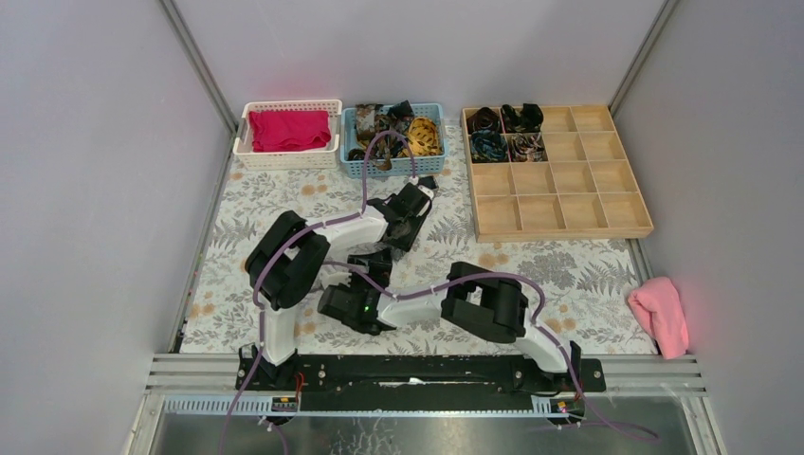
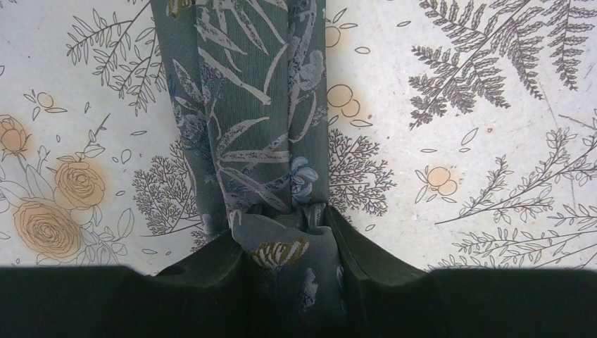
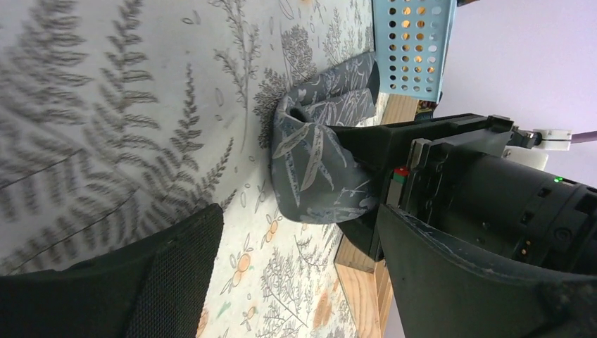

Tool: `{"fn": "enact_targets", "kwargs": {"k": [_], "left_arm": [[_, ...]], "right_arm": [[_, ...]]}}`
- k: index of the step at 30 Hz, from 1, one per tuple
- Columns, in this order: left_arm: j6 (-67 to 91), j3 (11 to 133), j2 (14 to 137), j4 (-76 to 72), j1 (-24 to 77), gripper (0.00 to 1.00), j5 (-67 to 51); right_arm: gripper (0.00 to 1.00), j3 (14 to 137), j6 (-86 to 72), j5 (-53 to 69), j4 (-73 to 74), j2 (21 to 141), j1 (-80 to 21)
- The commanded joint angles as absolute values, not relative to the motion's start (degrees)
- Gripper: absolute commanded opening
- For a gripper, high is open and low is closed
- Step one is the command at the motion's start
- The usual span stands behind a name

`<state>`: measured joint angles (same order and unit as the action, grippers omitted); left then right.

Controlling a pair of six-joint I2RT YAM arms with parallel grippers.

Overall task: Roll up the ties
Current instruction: Roll the tie at the center of the board.

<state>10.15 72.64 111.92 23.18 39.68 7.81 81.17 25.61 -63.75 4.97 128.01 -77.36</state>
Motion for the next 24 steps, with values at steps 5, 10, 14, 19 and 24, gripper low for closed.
{"fn": "enact_targets", "kwargs": {"k": [5,10,14,19,24], "left_arm": [[10.5,70.5,117.5,27.8,39.3,0.41,5.1],[10.5,70.6,117.3,27.9,39.3,0.41,5.0],[10.5,70.6,117.3,28.1,39.3,0.41,5.1],[10.2,71.0,116.9,28.4,39.2,0.41,5.0],[10.2,71.2,116.8,28.7,39.3,0.41,4.9]], "right_arm": [[0.84,82.2,23.2,-58.6,9.9,130.0,-72.7],[0.82,82.3,23.5,-57.4,9.9,130.6,-70.7],[0.7,83.4,22.8,-55.8,11.7,131.7,-69.4],[0.74,82.9,24.6,-58.7,9.5,133.8,-68.4],[0.76,83.3,29.1,-63.0,5.6,137.5,-67.3]]}}
